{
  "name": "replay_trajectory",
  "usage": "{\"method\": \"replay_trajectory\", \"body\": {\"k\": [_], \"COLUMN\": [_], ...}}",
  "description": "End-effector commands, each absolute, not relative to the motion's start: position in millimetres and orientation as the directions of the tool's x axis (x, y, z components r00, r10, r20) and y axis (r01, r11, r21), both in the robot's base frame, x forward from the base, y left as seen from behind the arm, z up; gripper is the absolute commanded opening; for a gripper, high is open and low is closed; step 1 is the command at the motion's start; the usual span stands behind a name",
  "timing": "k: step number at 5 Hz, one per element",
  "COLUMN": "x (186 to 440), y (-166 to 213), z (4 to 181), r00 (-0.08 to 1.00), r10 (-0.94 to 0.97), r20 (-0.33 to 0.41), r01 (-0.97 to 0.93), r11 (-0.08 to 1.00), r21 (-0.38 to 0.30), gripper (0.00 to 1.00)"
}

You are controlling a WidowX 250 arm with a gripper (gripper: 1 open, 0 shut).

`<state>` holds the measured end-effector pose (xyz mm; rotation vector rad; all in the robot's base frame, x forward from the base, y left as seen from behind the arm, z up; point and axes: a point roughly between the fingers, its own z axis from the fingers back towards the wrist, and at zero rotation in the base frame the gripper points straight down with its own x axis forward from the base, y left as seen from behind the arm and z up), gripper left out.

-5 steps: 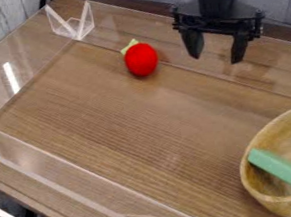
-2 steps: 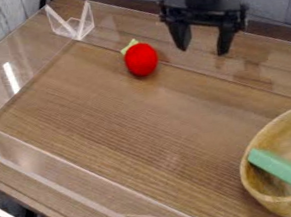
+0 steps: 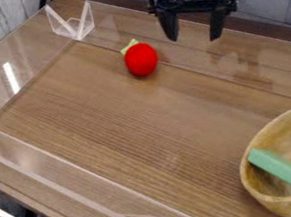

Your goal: Put the green stick in the brown bowl

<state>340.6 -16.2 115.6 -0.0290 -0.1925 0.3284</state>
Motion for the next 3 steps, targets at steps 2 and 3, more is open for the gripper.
{"method": "replay_trajectory", "body": {"k": [2, 3], "x": [343.4, 343.4], "y": [-38.5, -34.8], "z": [129.2, 120.4], "r00": [0.95, 0.961], "r10": [0.202, 0.152], "r20": [0.238, 0.231], "r01": [-0.187, -0.136], "r11": [0.979, 0.987], "r21": [-0.085, -0.081], "gripper": [1.0, 1.0]}}
